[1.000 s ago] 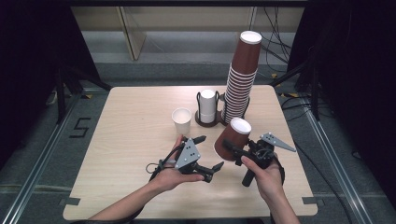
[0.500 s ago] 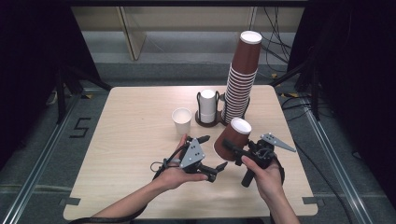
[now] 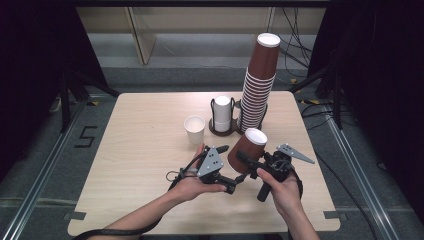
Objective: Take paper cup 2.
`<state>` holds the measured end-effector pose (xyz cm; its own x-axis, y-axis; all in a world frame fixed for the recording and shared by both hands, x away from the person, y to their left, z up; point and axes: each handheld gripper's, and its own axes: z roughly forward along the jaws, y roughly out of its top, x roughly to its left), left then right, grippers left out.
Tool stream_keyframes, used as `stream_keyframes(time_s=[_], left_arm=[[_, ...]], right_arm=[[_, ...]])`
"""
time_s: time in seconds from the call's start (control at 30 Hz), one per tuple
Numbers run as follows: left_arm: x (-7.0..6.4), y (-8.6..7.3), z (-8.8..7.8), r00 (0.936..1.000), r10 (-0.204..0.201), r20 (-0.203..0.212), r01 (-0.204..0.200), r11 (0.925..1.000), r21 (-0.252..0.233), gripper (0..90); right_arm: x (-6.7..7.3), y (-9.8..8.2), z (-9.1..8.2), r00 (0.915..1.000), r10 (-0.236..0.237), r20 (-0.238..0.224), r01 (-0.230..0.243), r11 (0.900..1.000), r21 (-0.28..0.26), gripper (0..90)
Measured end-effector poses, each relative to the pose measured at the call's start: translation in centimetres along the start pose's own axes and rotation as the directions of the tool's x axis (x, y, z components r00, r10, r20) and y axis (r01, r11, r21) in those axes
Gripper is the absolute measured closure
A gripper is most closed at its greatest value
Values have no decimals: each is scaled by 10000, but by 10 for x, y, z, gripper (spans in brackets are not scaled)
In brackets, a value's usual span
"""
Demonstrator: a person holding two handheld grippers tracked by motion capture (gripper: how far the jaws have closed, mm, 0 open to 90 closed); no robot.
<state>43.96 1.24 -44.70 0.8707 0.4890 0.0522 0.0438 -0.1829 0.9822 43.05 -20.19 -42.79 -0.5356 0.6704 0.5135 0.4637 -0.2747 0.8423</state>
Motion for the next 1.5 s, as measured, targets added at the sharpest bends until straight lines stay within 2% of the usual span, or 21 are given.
stream_keyframes(time_s=[0.27,0.3,0.37,0.57,0.7,0.77,0.83,1.33,1.4,1.5], left_arm=[[0,0,5,9999,-58,158,57,10000,25,0],[0,1,6,9998,-110,160,110,9999,20,0],[1,2,7,9998,-98,176,98,9999,21,0],[0,2,11,9997,-139,182,137,9999,68,0],[-1,-1,12,9997,-142,205,139,9998,111,5],[-1,-1,12,9996,-201,200,199,9997,106,15],[-1,-1,11,9996,-219,203,216,9997,139,27],[0,2,5,9997,-219,143,216,9995,242,124],[0,3,5,9997,-190,151,185,9994,288,132],[1,3,3,9997,-133,197,126,9993,364,138]], right_arm=[[-3,-2,0,9989,447,133,-448,9990,40,162],[-4,-3,0,9995,298,74,-298,9996,-1,162],[-2,-2,1,9991,427,-27,-428,9991,-13,162],[2,-6,4,9989,432,-182,-429,9990,144,162],[3,-6,4,9988,472,-97,-471,9988,134,162],[4,-7,4,9989,436,-195,-434,9990,120,161],[4,-7,4,9988,479,-43,-478,9987,170,158],[5,-6,4,9991,370,-222,-363,9989,295,117],[7,-5,5,9986,510,-115,-507,9982,316,112],[7,-4,6,9984,529,-196,-521,9980,370,106]])
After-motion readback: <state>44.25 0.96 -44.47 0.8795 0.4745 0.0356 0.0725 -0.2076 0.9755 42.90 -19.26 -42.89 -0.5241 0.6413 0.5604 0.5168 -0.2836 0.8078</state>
